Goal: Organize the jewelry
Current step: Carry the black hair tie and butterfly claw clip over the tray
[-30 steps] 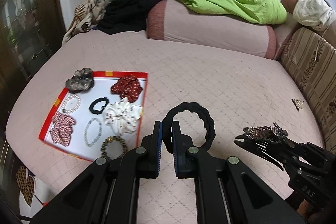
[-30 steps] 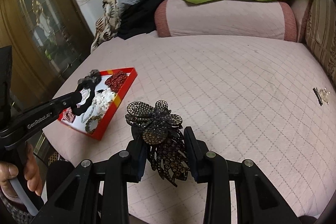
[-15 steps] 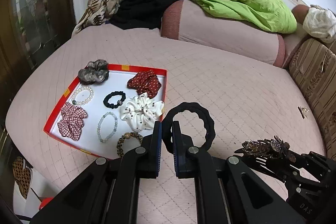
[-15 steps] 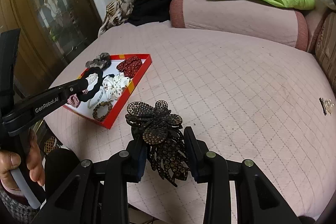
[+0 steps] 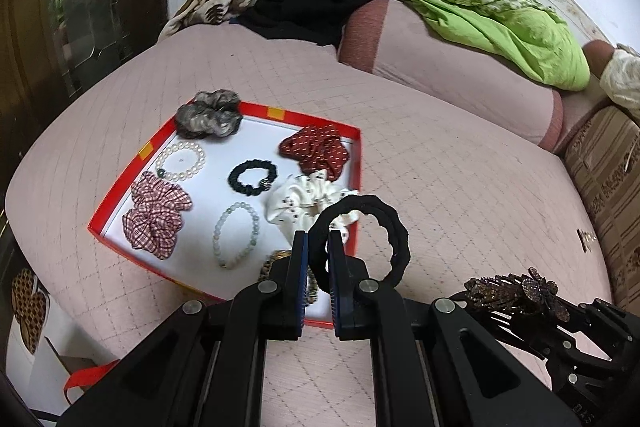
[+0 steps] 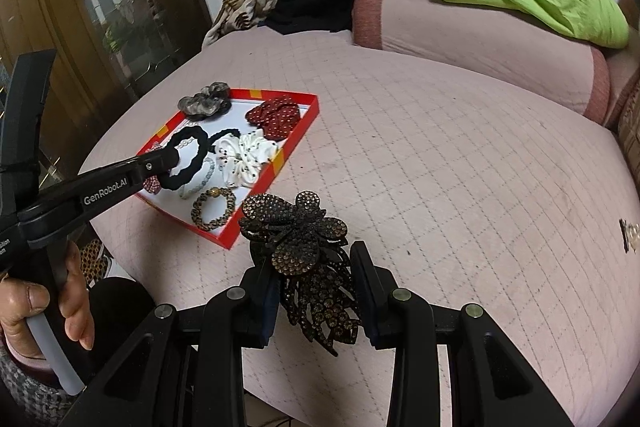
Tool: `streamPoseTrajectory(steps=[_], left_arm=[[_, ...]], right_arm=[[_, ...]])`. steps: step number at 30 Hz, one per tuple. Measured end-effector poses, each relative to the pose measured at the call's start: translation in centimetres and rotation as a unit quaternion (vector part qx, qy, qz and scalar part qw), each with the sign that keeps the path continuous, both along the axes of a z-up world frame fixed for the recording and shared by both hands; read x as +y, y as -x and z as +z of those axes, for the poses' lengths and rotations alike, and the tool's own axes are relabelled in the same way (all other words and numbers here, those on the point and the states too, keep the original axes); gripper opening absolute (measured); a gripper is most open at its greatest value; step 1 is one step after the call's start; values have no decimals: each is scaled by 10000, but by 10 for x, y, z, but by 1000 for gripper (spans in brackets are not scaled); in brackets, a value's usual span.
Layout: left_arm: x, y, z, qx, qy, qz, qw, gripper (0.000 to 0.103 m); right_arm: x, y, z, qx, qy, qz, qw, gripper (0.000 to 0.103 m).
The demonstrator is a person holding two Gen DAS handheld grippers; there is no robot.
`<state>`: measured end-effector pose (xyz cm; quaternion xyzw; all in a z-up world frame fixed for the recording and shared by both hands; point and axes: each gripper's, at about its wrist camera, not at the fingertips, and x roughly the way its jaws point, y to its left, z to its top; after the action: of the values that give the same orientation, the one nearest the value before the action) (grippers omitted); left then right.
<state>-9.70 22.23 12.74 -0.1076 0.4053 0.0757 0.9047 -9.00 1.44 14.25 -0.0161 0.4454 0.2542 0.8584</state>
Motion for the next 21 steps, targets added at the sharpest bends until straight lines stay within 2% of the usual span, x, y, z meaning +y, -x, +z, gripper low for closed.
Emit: streamPoseTrajectory(steps=[11,21], left_arm=[[31,-8,-12,81,116,256,9996,9],[54,-27,-9,39,-189,484,9986,9]], right_arm=[[33,-12,2,-16,34,254,9997,37],[58,-30,1,27,-89,366,9993,37]])
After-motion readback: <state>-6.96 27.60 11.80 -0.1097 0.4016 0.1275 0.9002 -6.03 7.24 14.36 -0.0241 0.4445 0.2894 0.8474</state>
